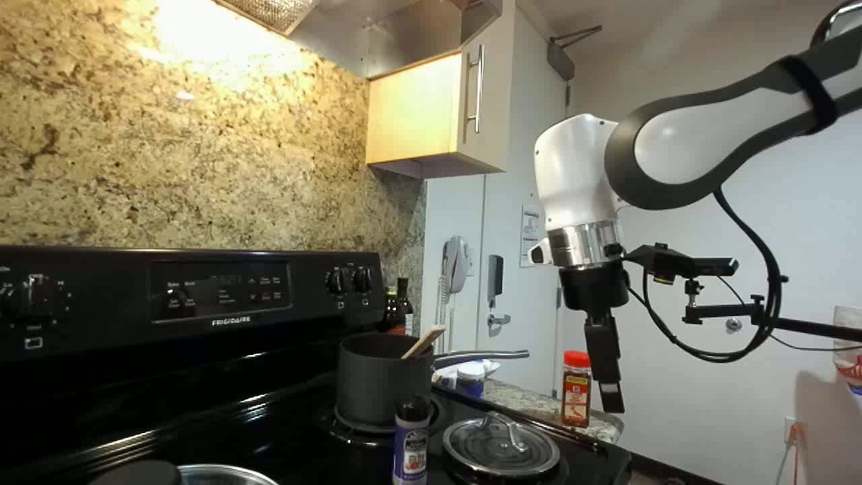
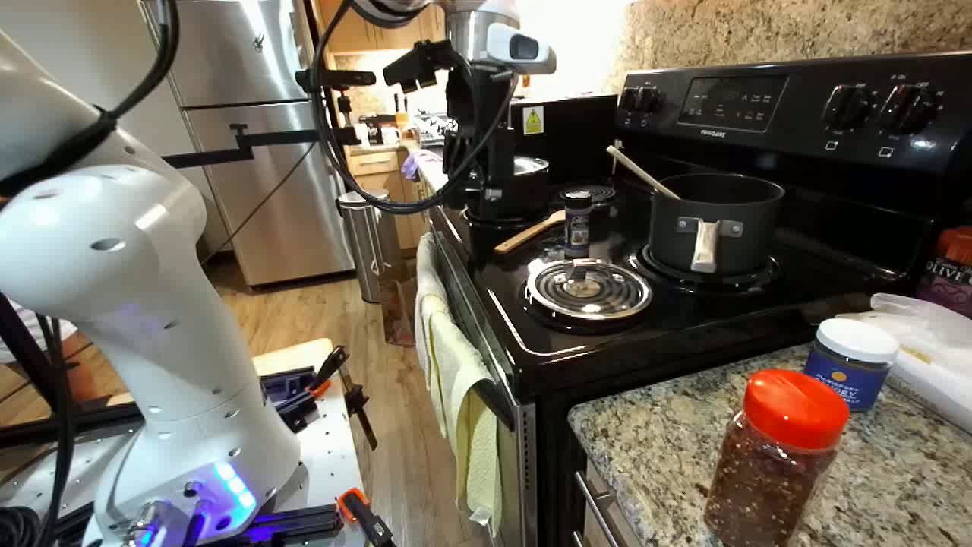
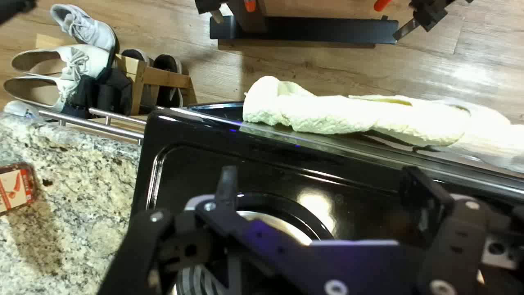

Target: Take the wooden spoon from the stove and put it in the pot

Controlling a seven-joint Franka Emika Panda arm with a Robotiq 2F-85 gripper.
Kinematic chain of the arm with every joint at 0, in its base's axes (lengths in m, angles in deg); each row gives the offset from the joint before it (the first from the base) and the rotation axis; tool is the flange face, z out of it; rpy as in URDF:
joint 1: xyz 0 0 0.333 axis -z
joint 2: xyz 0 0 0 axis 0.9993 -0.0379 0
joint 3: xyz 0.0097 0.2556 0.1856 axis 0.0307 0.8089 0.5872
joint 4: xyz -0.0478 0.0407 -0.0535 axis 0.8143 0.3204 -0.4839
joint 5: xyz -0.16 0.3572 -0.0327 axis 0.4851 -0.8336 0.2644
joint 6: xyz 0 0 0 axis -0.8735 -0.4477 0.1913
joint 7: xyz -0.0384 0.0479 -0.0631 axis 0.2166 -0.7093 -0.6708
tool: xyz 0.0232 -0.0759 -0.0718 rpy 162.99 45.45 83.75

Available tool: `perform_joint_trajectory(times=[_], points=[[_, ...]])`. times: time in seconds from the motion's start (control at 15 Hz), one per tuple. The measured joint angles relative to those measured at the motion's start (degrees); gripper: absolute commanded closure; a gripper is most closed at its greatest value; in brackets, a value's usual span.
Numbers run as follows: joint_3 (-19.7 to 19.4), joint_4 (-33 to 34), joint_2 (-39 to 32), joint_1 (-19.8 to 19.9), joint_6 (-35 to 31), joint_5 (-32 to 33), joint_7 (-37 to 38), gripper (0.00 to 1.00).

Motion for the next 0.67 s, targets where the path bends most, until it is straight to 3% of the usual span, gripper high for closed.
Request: perform_joint_trajectory(times=[0.33, 0.67], points=[[-0.01, 0.12, -0.12, -0.11, -1.26, 0.07, -0.38, 0.0], [-0.21, 4.14, -3.53, -1.66, -6.17, 0.43, -7.98, 0.0]])
